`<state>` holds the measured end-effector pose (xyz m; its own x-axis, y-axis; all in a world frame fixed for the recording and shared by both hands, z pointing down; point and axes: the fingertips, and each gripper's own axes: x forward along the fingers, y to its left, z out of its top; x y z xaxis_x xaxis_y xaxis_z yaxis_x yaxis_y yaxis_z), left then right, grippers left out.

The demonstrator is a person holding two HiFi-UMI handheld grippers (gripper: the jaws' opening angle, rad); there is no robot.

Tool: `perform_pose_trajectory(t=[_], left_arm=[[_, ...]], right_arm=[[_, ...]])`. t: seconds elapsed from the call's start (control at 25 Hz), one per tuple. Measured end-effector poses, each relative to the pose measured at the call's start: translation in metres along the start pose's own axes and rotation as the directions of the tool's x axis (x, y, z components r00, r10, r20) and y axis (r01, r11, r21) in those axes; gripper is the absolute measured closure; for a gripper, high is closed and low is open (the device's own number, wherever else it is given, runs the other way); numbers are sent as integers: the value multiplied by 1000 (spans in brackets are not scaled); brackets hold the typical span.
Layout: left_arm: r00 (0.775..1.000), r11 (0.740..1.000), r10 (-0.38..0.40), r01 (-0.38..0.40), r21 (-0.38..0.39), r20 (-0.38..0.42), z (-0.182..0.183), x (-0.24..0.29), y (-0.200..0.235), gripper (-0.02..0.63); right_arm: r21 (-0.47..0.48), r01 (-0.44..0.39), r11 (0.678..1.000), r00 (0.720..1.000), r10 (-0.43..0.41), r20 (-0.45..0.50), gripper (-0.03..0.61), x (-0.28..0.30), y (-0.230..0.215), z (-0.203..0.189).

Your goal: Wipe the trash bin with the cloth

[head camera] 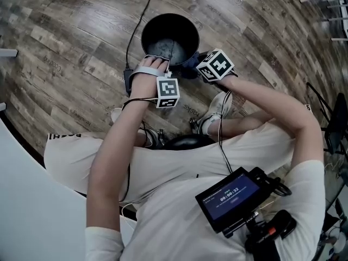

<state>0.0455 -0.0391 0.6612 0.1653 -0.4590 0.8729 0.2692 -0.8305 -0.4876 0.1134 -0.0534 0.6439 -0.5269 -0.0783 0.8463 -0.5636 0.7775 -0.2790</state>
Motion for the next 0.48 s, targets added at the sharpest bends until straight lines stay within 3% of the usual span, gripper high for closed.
perform_pose_trajectory(t=[0.48], left_arm=[[1000,1000,-17,17,-16,15,6,3,1,494]], right_arm=[[-50,49,998,997,-52,-59,479,124,-46,-64]])
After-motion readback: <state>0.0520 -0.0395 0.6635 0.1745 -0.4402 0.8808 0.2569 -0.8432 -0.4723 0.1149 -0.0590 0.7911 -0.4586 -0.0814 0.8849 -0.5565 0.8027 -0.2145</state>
